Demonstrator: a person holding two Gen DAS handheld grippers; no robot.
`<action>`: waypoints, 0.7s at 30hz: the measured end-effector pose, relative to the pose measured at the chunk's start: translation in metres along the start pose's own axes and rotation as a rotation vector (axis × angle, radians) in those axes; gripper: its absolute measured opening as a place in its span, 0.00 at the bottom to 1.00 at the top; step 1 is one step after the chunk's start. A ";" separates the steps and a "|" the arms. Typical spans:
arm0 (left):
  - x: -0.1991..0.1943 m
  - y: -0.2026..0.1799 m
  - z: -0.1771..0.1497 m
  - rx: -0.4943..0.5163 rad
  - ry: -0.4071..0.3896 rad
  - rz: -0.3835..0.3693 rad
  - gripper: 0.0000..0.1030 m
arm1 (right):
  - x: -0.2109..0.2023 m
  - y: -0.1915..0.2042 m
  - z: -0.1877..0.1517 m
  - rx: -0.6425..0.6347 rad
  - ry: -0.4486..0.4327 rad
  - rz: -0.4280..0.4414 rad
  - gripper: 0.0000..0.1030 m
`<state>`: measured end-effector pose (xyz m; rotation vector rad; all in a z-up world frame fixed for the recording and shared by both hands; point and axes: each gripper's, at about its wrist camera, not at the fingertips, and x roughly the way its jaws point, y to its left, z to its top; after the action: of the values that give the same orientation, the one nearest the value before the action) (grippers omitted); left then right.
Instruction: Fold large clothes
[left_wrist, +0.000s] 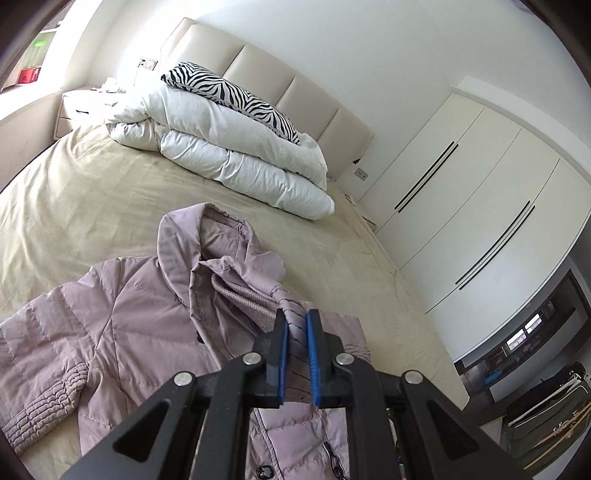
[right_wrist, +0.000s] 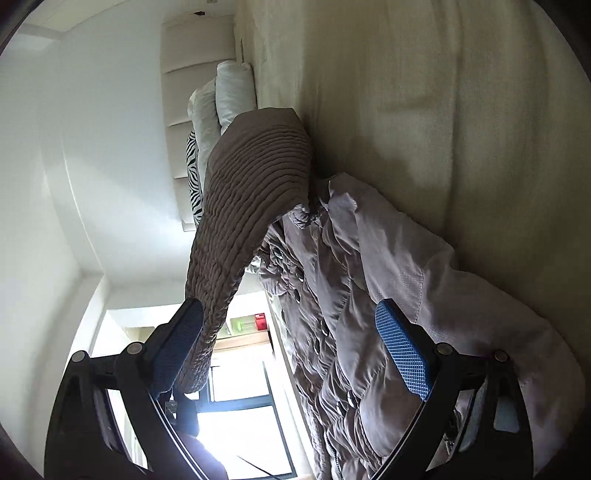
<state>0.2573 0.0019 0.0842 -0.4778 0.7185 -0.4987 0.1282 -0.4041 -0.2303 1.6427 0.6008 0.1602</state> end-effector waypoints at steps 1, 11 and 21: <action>-0.003 0.002 0.004 -0.003 -0.011 0.000 0.10 | 0.009 0.000 0.001 0.011 -0.004 0.001 0.93; -0.022 0.030 0.017 -0.026 -0.088 0.011 0.08 | 0.100 0.027 0.015 0.098 0.009 0.136 0.93; -0.031 0.080 0.025 -0.097 -0.130 0.040 0.08 | 0.157 0.018 0.041 0.104 -0.046 0.069 0.93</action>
<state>0.2757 0.0881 0.0708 -0.5804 0.6278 -0.3922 0.2849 -0.3677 -0.2569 1.7639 0.5250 0.1426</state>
